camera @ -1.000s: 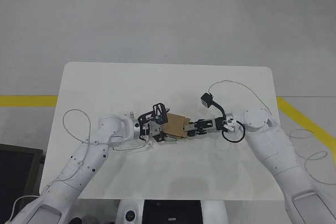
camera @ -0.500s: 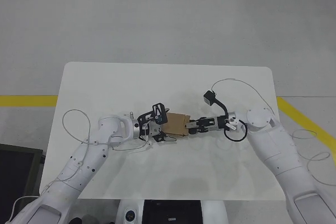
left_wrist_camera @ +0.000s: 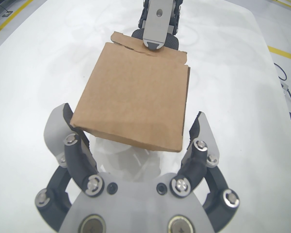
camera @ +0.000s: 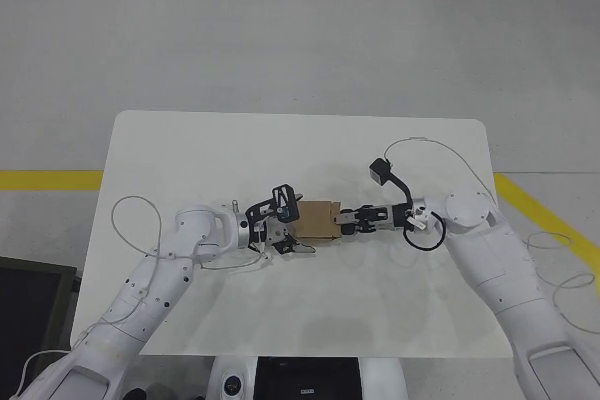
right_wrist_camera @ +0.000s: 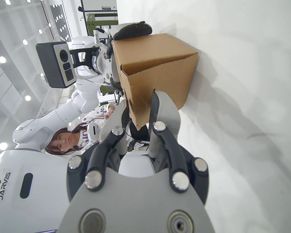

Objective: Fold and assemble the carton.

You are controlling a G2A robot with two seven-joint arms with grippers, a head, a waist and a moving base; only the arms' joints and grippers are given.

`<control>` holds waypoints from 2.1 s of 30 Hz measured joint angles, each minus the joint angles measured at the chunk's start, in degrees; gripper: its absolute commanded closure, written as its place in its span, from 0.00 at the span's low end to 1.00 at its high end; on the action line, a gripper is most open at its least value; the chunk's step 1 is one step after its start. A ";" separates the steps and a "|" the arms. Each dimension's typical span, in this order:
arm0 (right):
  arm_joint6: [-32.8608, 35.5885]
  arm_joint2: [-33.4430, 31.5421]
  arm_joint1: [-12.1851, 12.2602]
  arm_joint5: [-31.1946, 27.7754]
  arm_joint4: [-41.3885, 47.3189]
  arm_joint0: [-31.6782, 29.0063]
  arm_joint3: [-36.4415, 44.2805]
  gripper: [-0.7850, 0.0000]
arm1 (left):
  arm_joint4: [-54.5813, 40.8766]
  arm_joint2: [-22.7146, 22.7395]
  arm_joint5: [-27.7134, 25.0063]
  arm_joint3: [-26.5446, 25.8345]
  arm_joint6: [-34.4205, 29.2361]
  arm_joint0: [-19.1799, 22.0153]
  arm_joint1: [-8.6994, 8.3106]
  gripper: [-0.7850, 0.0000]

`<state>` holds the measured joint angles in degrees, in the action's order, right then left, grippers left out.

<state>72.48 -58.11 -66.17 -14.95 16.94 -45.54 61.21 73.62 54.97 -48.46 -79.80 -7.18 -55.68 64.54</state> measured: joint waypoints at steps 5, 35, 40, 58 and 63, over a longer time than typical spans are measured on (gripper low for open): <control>-0.44 0.09 -0.01 0.21 -0.14 0.31 -0.43 0.76 | 0.05 -0.06 -0.03 0.01 -0.02 0.01 0.02 0.00; -0.46 3.45 -1.09 0.45 -0.95 3.26 -2.43 0.84 | -0.21 -0.51 -0.21 0.41 -0.17 0.37 0.23 0.00; -0.41 3.82 -1.25 0.11 -1.00 3.74 -2.90 0.83 | -0.14 -0.61 -0.28 0.46 -0.05 0.51 0.27 0.00; 0.60 -2.21 0.98 -1.27 0.82 -0.07 0.72 0.99 | -0.10 -0.27 -0.27 0.73 0.06 0.40 0.22 0.00; -0.50 -2.89 1.38 -0.85 -0.44 -0.72 1.33 1.00 | 0.04 -0.31 -0.26 0.63 0.18 0.37 0.23 0.00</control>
<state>71.98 -61.00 -64.79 -15.80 16.49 -46.25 62.54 73.66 54.66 -48.72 -79.16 -7.01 -55.31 64.77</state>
